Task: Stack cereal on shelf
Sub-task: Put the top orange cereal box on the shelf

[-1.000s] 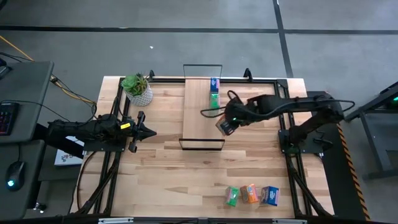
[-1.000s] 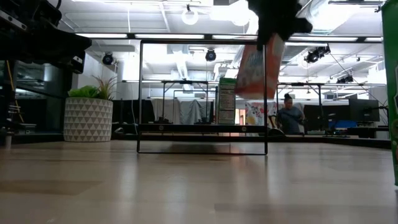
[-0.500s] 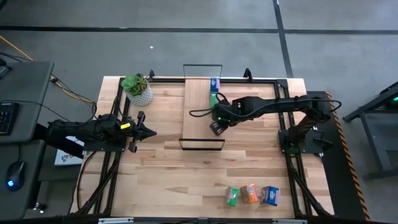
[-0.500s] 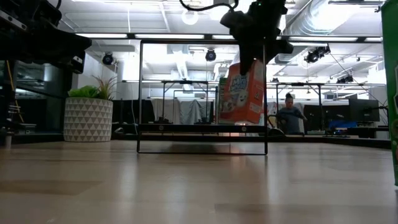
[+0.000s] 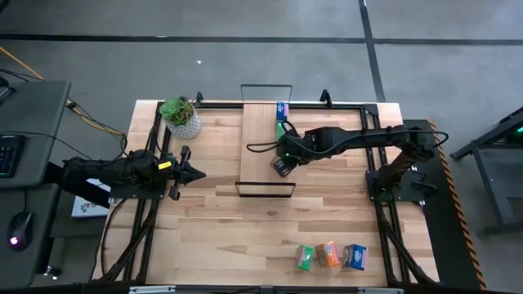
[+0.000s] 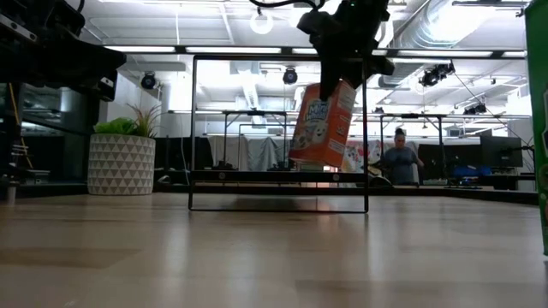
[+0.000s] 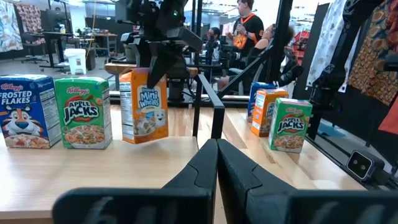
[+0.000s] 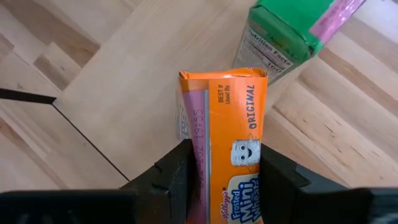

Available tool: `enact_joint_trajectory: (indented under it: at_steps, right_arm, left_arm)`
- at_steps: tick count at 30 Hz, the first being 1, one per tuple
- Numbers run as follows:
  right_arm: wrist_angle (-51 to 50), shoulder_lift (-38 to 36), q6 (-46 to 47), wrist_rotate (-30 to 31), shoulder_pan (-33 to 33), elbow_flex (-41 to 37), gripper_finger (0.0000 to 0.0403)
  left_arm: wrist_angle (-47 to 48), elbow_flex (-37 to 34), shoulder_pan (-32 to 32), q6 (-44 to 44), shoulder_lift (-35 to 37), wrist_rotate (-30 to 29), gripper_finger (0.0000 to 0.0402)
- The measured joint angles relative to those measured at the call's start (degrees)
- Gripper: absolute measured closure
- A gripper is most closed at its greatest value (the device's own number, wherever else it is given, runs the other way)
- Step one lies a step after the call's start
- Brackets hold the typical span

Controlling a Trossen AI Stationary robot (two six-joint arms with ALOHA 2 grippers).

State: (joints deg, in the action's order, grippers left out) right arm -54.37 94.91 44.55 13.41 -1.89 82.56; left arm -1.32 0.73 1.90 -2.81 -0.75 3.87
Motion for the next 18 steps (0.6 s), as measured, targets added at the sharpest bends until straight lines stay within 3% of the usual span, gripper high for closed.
enact_joint_trajectory:
  at_steps: [5, 18]
  right_arm:
    - [0.0, 0.0, -1.3, 0.4, 0.0, 0.0, 0.0264]
    - [1.0, 0.0, -1.5, 1.6, 0.0, 0.0, 0.0199]
  left_arm:
    - [0.0, 0.0, 0.0, 0.0, 0.0, 0.0, 0.0398]
    - [0.0, 0.0, 0.0, 0.0, 0.0, 0.0, 0.0398]
